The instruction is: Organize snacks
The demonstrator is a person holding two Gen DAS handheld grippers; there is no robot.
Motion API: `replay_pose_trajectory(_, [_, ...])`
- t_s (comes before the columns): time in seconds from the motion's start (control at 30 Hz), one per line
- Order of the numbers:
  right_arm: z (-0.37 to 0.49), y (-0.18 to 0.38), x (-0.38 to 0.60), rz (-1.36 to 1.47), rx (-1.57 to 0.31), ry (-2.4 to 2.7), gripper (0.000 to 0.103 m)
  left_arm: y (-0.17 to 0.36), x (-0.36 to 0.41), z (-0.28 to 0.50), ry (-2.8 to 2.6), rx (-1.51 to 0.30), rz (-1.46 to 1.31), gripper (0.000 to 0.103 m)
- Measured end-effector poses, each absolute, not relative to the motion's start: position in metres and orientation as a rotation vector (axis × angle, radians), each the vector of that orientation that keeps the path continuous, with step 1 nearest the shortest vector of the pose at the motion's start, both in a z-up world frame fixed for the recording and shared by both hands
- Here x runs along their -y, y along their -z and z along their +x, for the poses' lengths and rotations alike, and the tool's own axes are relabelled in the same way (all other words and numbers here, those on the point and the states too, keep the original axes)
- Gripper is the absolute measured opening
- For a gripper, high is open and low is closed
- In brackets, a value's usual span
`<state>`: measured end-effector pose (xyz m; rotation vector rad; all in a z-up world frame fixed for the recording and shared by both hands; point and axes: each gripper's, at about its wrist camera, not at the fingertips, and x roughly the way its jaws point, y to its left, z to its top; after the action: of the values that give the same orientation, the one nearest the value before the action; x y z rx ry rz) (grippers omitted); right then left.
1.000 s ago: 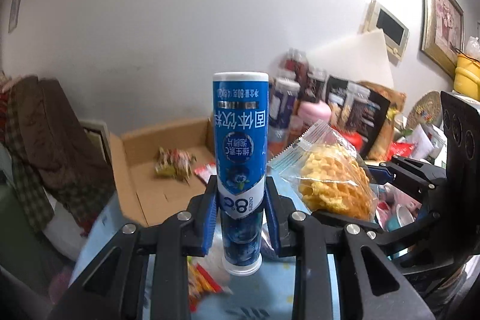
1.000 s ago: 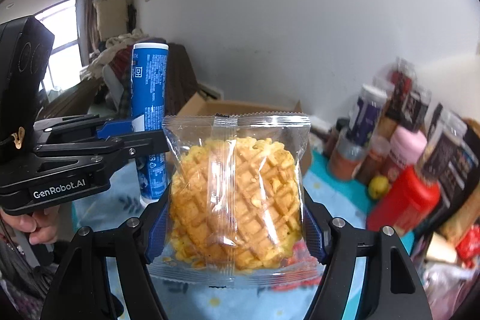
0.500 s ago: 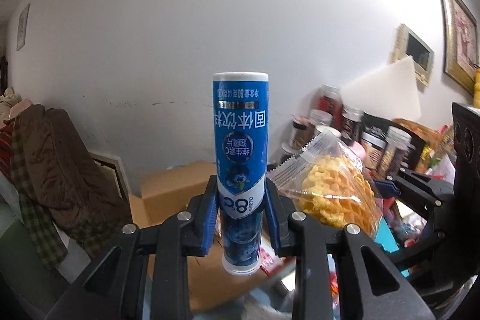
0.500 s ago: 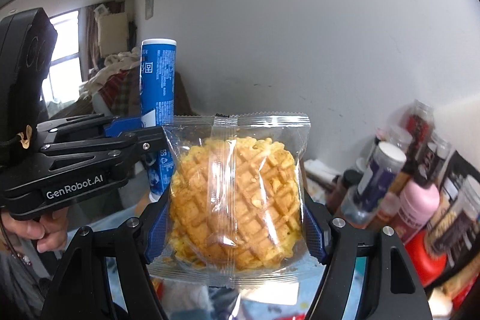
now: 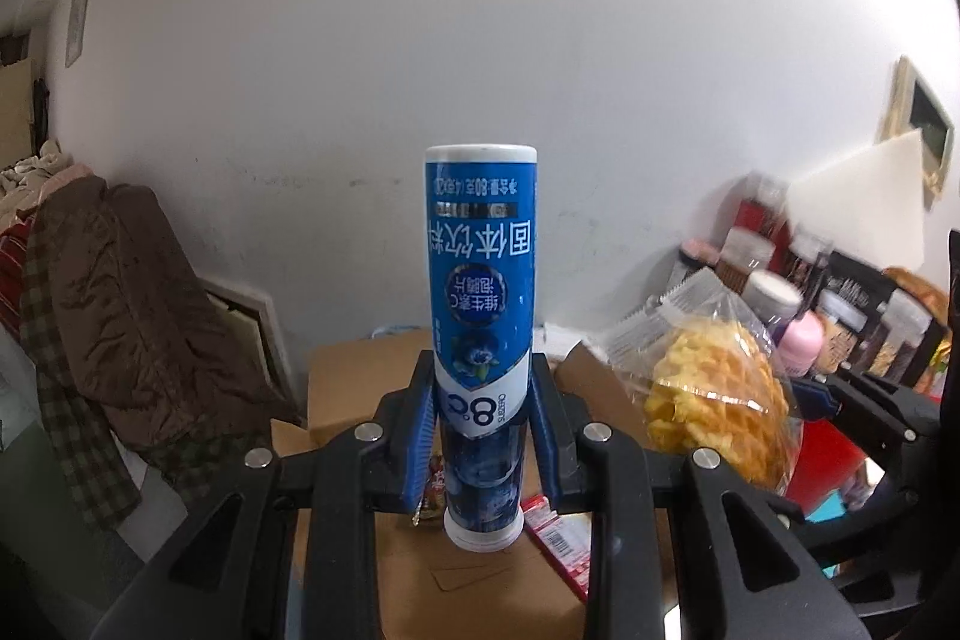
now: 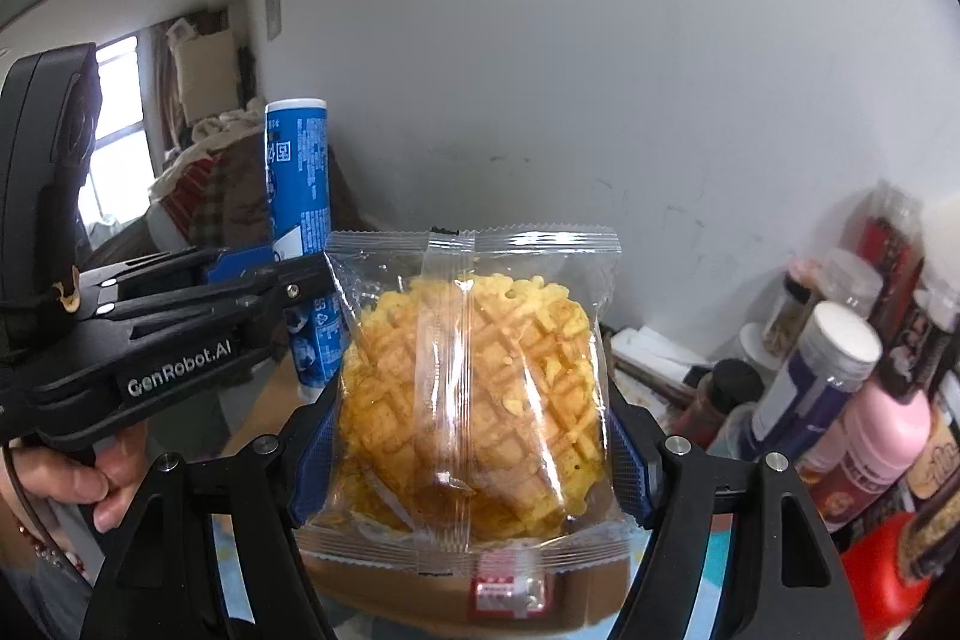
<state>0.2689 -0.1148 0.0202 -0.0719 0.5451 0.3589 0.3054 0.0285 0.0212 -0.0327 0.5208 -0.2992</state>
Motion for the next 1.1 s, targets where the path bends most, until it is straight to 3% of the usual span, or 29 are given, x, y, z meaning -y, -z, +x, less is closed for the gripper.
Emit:
replay_pose_trajectory(0.53, [0.329,0.061,0.120,-0.064,-0.757,-0.311,0.074,0.052,-0.005,0.367,0.278,-0.750,0.035,0.028])
replay_pose_trajectory(1.1, [0.336,0.088,0.115,-0.119,-0.827,-0.299,0.080,0.095,0.007,0.393,0.247,-0.965,0.076,0.028])
